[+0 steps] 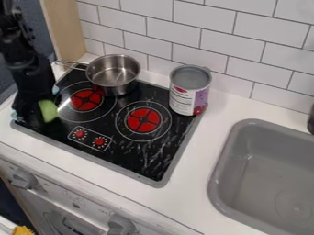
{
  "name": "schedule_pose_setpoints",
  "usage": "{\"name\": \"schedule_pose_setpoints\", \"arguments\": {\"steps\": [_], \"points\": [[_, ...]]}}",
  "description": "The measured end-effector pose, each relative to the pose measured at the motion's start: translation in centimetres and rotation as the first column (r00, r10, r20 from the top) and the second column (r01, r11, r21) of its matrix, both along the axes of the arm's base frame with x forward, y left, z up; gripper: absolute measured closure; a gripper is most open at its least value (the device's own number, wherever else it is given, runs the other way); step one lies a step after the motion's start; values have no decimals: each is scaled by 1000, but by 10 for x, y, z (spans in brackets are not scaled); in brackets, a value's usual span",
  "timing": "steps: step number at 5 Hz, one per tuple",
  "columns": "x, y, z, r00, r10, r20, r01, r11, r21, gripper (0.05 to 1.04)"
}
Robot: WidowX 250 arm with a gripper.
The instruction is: Moved green fruit the right bottom of stove below the burner
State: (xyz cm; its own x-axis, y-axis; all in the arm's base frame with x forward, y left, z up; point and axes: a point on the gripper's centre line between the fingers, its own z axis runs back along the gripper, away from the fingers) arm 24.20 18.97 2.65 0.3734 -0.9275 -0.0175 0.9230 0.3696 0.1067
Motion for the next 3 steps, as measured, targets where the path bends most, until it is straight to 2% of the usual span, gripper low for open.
{"name": "schedule_pose_setpoints", "arguments": {"steps": [1,2,3], "points": [[5,-3,26,997,-58,55,57,998,17,397],[12,-32,46,981,-160,107,159,987,20,397],[15,-75,56,951,-282,126,286,958,-13,397]]}}
